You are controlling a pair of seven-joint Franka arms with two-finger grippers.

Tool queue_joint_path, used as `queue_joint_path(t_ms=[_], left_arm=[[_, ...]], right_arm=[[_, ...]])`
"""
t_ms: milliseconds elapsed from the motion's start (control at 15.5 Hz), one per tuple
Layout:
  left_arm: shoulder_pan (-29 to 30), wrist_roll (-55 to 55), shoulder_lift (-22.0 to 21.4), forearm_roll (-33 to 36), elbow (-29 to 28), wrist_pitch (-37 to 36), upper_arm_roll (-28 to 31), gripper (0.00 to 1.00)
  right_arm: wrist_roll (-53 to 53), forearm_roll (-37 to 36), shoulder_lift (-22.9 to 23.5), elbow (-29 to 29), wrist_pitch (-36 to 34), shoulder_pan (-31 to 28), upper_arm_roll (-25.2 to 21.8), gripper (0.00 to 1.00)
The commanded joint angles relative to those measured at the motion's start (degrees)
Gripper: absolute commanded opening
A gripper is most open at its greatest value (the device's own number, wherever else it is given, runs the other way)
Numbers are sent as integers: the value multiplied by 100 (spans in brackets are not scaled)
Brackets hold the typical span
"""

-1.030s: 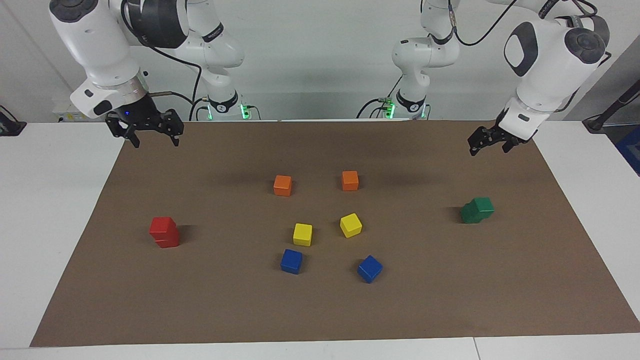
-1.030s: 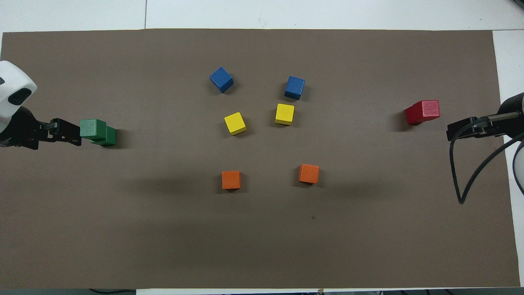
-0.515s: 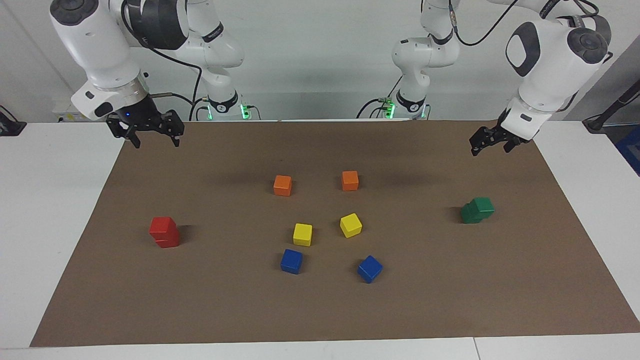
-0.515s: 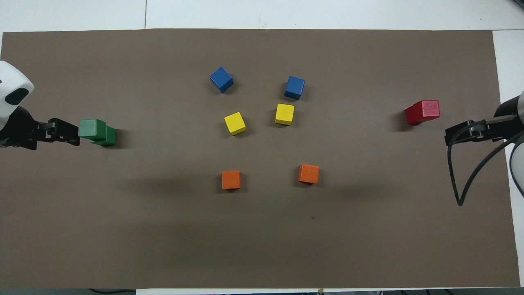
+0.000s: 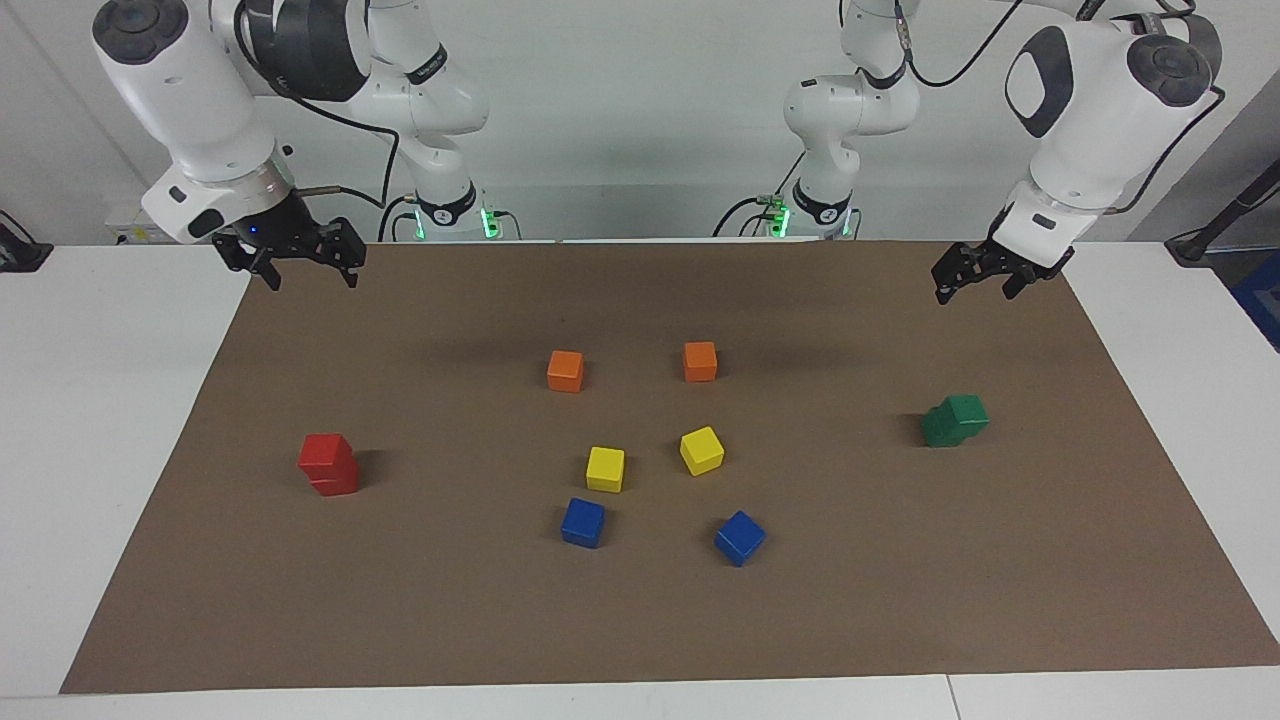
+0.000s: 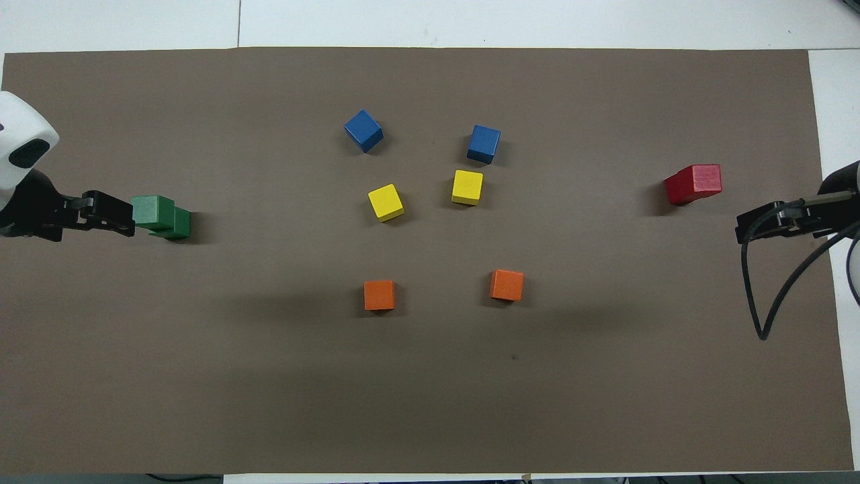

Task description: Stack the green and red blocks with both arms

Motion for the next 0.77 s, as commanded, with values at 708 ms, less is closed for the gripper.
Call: queue_joint_path(t_ms=[708], left_arm=[[75,-23,-66,-49,156,-323,-6,100]], right_arm=[[-125,26,-41,7,-107,40,-80,100]])
